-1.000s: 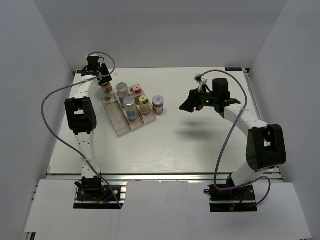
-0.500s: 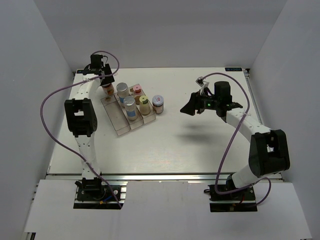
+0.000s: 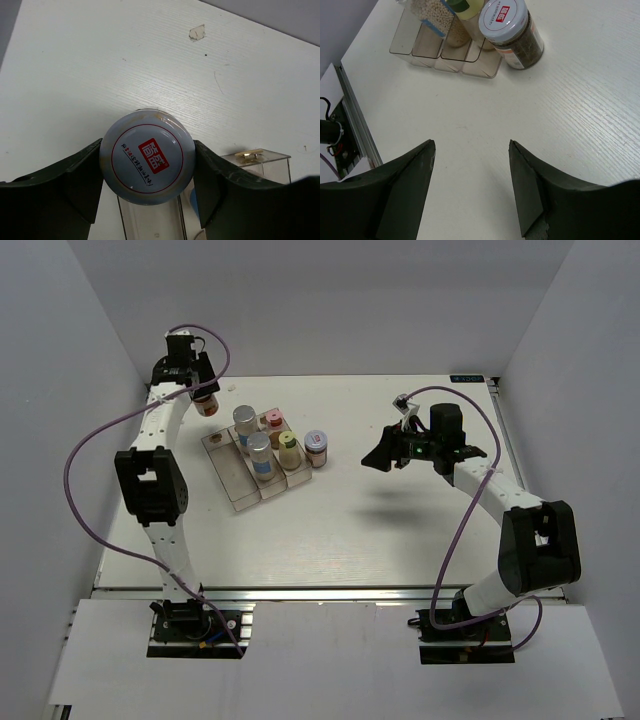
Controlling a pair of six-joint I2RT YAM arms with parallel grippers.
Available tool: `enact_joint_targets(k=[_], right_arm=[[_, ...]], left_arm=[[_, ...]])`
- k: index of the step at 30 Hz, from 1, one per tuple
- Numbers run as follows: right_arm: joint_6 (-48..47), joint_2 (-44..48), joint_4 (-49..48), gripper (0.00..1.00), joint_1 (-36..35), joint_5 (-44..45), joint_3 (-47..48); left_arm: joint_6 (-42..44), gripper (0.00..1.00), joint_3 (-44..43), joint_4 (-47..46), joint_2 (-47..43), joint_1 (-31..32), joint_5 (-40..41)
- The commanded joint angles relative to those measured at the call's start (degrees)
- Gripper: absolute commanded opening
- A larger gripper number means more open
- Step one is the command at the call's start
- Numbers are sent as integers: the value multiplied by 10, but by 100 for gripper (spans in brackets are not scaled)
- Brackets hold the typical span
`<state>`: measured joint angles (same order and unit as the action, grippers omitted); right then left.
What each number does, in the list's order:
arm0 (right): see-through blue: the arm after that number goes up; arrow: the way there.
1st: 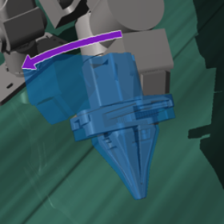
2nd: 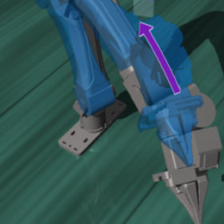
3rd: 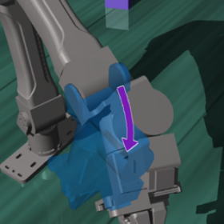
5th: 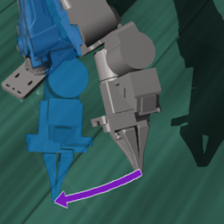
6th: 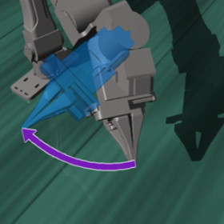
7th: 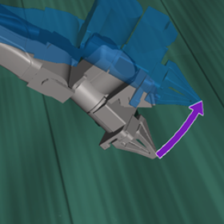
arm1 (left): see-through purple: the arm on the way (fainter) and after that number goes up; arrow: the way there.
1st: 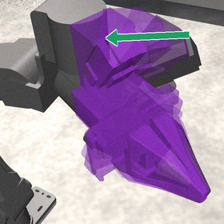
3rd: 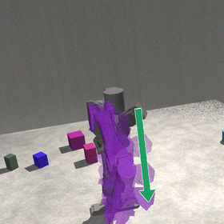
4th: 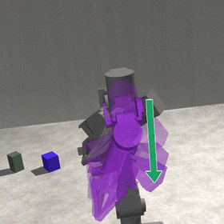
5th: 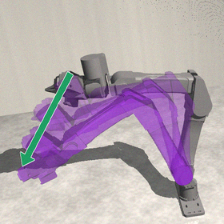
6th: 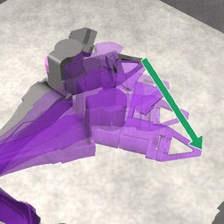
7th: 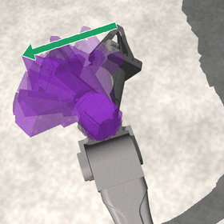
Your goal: Organize the condiment bottles
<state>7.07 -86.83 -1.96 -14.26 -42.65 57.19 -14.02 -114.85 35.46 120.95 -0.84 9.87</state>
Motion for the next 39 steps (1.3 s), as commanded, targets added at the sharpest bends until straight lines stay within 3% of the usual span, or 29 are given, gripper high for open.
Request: enact_joint_targets(k=[1,11,18,25,39], right_arm=[[0,16,-25,66,1,-15,-4],[-1,10,-25,66,2,-19,-1],[-1,11,-23,66,2,-20,-2],[0,12,-19,66,2,-19,0],[-7,14,-13,66,2,-16,5]], left_arm=[[-6,0,4,2,-96,19,17],[-21,0,88,45,-192,22,-8],[-34,0,196,32,-251,23,-14],[-43,0,263,-6,-257,23,-56],[-36,0,259,-20,-195,23,-65]])
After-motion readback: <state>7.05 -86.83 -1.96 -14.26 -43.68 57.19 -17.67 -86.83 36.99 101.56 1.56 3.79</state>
